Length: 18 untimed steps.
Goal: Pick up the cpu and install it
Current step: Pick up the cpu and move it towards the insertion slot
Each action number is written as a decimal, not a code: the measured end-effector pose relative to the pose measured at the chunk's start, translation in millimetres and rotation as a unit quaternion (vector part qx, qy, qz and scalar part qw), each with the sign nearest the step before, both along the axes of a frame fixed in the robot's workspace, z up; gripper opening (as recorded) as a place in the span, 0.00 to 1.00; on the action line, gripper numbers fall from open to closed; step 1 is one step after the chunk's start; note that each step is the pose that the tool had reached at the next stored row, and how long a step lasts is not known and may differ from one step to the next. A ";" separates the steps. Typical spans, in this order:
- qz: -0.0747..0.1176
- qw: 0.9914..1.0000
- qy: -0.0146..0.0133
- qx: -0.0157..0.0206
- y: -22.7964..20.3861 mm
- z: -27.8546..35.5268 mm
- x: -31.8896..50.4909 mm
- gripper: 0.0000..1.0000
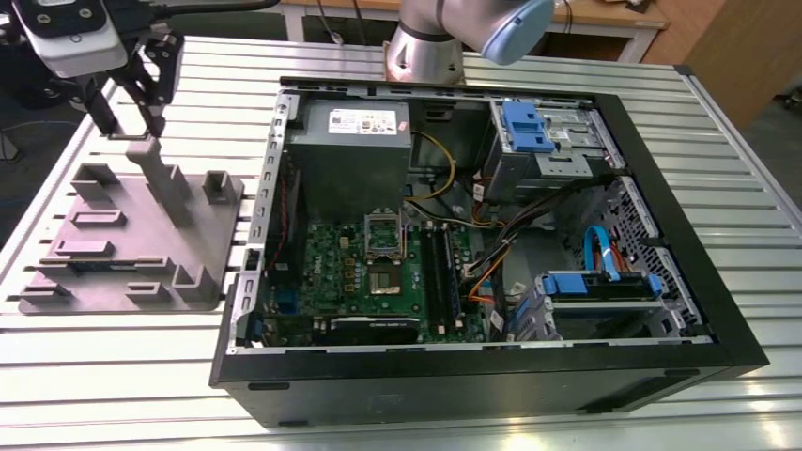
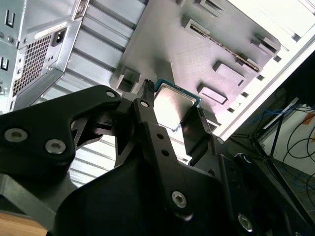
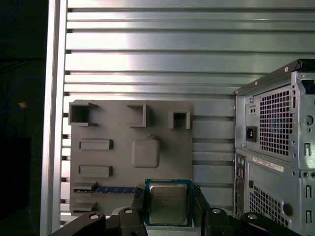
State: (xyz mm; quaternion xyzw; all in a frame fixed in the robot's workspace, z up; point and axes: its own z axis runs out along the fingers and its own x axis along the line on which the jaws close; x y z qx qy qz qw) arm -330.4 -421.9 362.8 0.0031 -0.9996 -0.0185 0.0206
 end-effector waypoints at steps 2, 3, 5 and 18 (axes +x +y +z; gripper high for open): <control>0.000 1.000 0.000 0.000 -0.1 0.0 3.1 0.47; 0.000 1.000 0.000 0.000 -0.1 0.0 4.5 0.47; 0.000 1.000 0.000 0.000 -0.1 0.0 7.5 0.47; 0.000 1.000 0.000 0.000 -0.4 0.0 25.0 0.47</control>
